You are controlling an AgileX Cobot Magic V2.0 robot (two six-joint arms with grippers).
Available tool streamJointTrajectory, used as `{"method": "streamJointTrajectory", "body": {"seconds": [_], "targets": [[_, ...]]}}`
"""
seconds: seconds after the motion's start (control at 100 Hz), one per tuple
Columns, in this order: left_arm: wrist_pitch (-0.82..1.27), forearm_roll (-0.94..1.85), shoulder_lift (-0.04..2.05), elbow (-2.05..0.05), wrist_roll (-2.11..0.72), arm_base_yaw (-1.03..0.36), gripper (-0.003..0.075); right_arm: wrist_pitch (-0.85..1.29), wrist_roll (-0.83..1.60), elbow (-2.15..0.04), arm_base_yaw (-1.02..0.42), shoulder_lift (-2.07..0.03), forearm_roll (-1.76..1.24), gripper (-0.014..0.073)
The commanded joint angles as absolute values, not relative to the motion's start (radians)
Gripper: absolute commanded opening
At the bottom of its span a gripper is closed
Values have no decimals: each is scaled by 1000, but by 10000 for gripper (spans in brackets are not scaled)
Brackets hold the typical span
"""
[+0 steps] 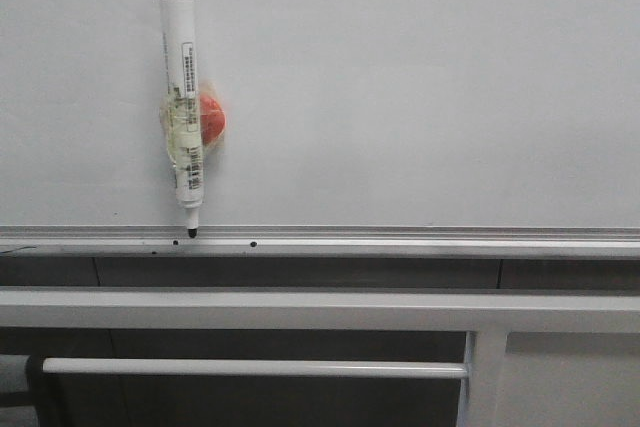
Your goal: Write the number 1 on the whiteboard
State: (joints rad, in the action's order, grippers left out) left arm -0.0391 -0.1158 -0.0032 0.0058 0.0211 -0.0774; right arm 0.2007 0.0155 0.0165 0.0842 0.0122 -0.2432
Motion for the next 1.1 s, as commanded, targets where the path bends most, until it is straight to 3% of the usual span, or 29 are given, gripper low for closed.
{"method": "streamJointTrajectory", "body": {"seconds": [0.0,0.25,0.4,0.5,0.81,1.09], "targets": [[-170,-117,-28,11,28,-81,-20,-21,23,41,90,25,-272,-43],[-173,-98,-28,11,28,-81,-20,-252,23,41,90,25,-272,-43],[-179,104,-28,4,38,-81,-20,-274,23,34,90,25,-272,-43],[-143,162,-26,-48,38,-81,-20,-153,23,-17,90,25,-272,-43],[176,111,114,-377,38,-84,-20,530,23,-440,90,-63,-270,-43],[135,158,190,-388,38,-84,-7,490,23,-441,90,-70,-273,-43]]}}
